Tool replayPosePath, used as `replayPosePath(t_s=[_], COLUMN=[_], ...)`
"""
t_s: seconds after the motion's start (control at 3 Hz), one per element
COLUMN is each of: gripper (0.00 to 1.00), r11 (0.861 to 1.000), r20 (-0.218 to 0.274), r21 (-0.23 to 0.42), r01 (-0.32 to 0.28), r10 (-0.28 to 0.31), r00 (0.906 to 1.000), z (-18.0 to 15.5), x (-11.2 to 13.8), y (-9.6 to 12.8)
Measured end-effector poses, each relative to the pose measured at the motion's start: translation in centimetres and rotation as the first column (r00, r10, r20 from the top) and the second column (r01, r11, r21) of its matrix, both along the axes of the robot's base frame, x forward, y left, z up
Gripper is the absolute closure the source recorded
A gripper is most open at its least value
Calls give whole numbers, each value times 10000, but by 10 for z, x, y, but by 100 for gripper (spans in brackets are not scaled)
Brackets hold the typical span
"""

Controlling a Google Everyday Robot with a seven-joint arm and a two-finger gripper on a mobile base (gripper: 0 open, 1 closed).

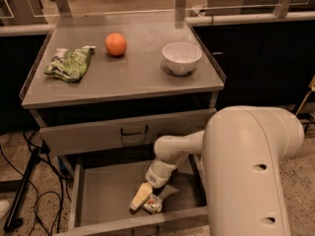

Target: Place 7up can into middle drawer

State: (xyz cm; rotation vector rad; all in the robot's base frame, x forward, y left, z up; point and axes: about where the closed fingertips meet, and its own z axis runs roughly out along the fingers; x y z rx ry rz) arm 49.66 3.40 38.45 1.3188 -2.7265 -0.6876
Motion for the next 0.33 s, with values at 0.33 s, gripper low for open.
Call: replayPosePath(t_s=[0.33], gripper=[0], r11=[10000], r20=[0], r21=[0], r01=[0], r10=[0], r00=[10000], z=[0], x=[0], y=[0])
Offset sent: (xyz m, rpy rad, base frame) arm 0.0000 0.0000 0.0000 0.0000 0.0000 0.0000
